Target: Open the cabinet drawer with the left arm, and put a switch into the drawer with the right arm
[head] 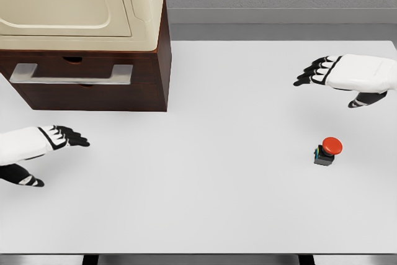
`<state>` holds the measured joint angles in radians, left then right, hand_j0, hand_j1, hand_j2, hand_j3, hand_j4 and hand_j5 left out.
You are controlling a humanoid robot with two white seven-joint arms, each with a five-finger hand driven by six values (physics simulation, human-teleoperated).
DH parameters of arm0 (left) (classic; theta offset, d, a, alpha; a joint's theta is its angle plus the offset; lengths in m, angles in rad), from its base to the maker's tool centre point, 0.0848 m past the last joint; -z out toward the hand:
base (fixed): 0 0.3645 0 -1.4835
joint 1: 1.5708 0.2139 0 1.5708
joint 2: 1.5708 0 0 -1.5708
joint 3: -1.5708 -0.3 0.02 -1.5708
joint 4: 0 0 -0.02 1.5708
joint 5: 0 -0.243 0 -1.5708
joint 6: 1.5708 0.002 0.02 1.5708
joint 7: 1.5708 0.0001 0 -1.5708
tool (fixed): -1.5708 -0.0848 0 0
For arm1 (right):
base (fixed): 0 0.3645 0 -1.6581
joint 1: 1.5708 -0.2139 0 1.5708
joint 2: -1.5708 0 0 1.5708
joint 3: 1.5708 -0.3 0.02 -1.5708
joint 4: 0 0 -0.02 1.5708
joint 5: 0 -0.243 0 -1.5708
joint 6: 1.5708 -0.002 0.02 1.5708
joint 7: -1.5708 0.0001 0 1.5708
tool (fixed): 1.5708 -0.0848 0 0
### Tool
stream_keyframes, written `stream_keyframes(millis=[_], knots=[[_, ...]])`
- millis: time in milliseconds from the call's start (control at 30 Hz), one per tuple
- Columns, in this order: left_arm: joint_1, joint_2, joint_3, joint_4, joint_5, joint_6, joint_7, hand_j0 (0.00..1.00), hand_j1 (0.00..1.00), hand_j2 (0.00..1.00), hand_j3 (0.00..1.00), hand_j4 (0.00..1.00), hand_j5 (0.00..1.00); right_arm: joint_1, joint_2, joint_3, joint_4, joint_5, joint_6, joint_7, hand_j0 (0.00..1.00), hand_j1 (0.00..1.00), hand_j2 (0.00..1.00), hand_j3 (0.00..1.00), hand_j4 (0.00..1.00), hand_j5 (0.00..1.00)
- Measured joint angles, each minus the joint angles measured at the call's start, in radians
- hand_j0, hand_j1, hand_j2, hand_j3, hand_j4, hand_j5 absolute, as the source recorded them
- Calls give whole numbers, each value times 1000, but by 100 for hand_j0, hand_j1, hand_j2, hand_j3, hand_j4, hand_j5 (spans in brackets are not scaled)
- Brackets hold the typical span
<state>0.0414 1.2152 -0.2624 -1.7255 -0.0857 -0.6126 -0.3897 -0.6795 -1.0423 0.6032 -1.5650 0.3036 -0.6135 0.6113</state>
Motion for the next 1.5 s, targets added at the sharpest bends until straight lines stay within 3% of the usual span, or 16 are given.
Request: stream_keyframes(millis=[100, 167, 233, 367, 533, 733, 867, 967, 1033, 1167, 1367, 1400, 1500], knots=[[-14, -2, -6, 0, 0, 0, -7, 100, 100, 100, 100, 100, 100, 0, -2, -1, -2, -1, 0, 0, 100, 100, 100, 100, 100, 100], [-78, -3, -27, 1, 3, 0, -8, 100, 100, 100, 100, 100, 100, 0, -5, -1, -2, -2, 0, 0, 100, 100, 100, 100, 100, 100], [-98, -3, -68, -1, 21, 0, -9, 100, 100, 100, 100, 100, 100, 2, -8, 2, -1, -3, 0, 0, 100, 100, 100, 100, 100, 100], [-193, -3, -144, -23, 173, 0, -62, 100, 100, 100, 100, 100, 100, -11, -41, 35, 14, 9, 0, 0, 100, 100, 100, 100, 100, 100], [-319, -2, -170, -34, 438, 60, -187, 100, 100, 100, 100, 100, 100, -2, -98, 149, 15, 21, 0, 0, 100, 100, 100, 100, 100, 100], [-431, 7, -198, -34, 560, 229, -217, 100, 100, 100, 100, 100, 100, 0, -113, 233, -11, 25, 0, 0, 100, 100, 100, 100, 100, 100], [-449, 21, -207, -31, 578, 323, -220, 100, 100, 100, 100, 100, 100, 3, -123, 255, -34, 28, 0, 0, 100, 100, 100, 100, 100, 100], [-451, 24, -211, -30, 519, 388, -221, 100, 100, 100, 100, 100, 100, 8, -126, 261, -52, 35, 0, 0, 100, 100, 100, 100, 100, 100], [-453, 23, -210, -36, 542, 426, -222, 100, 100, 100, 100, 100, 100, 8, -128, 263, -62, 37, 0, 0, 100, 100, 100, 100, 100, 100], [-468, 22, -210, -31, 525, 465, -222, 100, 100, 100, 100, 100, 100, 14, -135, 264, -84, 39, 1, 0, 100, 100, 100, 100, 100, 100], [-476, 15, -207, -15, 580, 506, -223, 100, 100, 100, 100, 100, 100, 15, -145, 264, -102, 39, 1, 0, 100, 100, 100, 100, 100, 100], [-486, 16, -209, -9, 549, 509, -223, 100, 100, 100, 100, 100, 100, 15, -146, 264, -103, 39, 1, 0, 100, 100, 100, 100, 100, 100], [-486, 14, -209, -5, 558, 513, -224, 100, 100, 100, 100, 100, 100, 15, -146, 264, -105, 39, 1, 0, 100, 100, 100, 100, 100, 100]])
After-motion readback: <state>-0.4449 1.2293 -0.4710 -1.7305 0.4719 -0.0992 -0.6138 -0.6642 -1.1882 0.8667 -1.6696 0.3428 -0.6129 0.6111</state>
